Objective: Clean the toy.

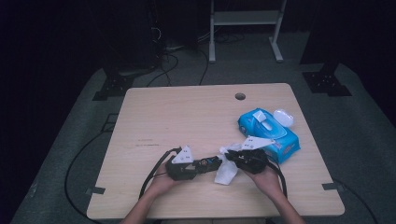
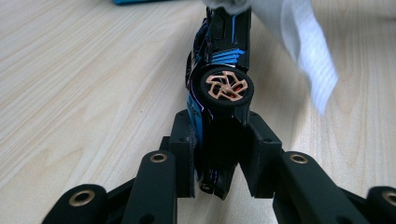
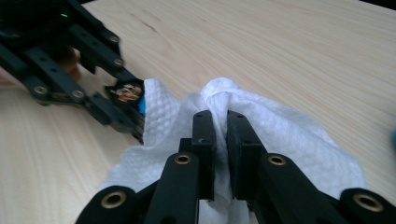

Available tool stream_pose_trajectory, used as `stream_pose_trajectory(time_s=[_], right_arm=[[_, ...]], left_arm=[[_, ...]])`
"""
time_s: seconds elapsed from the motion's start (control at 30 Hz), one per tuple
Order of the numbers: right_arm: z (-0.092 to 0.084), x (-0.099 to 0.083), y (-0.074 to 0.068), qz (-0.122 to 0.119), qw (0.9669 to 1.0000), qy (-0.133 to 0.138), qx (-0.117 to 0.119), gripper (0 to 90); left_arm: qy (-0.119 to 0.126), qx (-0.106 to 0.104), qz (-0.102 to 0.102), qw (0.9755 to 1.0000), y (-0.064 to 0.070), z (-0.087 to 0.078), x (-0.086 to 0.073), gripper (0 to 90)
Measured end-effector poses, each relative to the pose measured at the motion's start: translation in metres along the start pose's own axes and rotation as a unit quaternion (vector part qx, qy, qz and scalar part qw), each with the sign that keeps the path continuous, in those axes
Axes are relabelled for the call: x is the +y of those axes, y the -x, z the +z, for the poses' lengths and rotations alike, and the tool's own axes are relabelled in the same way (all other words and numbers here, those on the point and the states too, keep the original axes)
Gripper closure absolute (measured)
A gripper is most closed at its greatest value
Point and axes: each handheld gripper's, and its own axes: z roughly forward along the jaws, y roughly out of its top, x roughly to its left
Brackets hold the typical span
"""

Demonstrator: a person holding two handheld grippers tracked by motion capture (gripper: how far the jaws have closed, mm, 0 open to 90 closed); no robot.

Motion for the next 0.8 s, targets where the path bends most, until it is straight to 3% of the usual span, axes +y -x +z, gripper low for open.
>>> stream_pose_trajectory(time_s=[0.07,0.2,0.3,0.4,0.47,0.53,0.57,0.6,0.7,0.77,0.8], right_arm=[[0.005,0.003,-0.008,-0.011,0.9999,-0.002,0.009,81.7],[0.005,0.003,-0.006,-0.012,0.9999,-0.004,0.01,81.8],[-0.003,0.0,0.003,-0.012,0.9998,-0.007,-0.015,81.8],[-0.006,-0.001,0.006,-0.004,0.9998,-0.008,-0.02,81.8],[-0.003,0.0,0.003,-0.005,0.9999,-0.004,-0.013,81.8],[0.003,0.003,-0.005,-0.006,0.9999,0.0,0.014,81.7],[0.003,0.003,-0.005,-0.006,0.9999,0.0,0.014,81.7],[0.008,0.005,-0.012,-0.022,0.9996,-0.003,0.017,81.8],[0.008,0.006,-0.013,-0.02,0.9996,-0.006,0.019,81.8],[0.005,0.004,-0.007,-0.019,0.9998,-0.006,0.009,81.8],[-0.001,0.002,0.001,-0.014,0.9999,-0.006,-0.009,81.8]], left_arm=[[-0.001,0.001,0.0,1.0,0.0,0.0,0.0,68.5],[0.0,0.002,0.001,1.0,0.001,0.0,0.0,68.5],[-0.001,0.0,-0.001,1.0,0.0,0.0,0.0,68.5],[0.0,0.0,-0.002,1.0,0.0,0.0,0.0,68.5],[0.0,-0.001,-0.003,1.0,-0.001,0.0,0.0,68.4],[0.0,-0.001,-0.004,1.0,-0.001,0.0,0.0,68.4],[0.0,-0.001,-0.004,1.0,-0.001,0.0,0.0,68.4],[0.0,-0.001,-0.003,1.0,0.0,0.0,0.0,68.4],[-0.001,0.0,-0.002,1.0,0.0,-0.001,0.0,68.5],[-0.001,-0.001,-0.002,1.0,-0.001,-0.001,0.0,68.5],[-0.001,0.0,-0.002,1.0,-0.001,-0.001,0.0,68.5]])
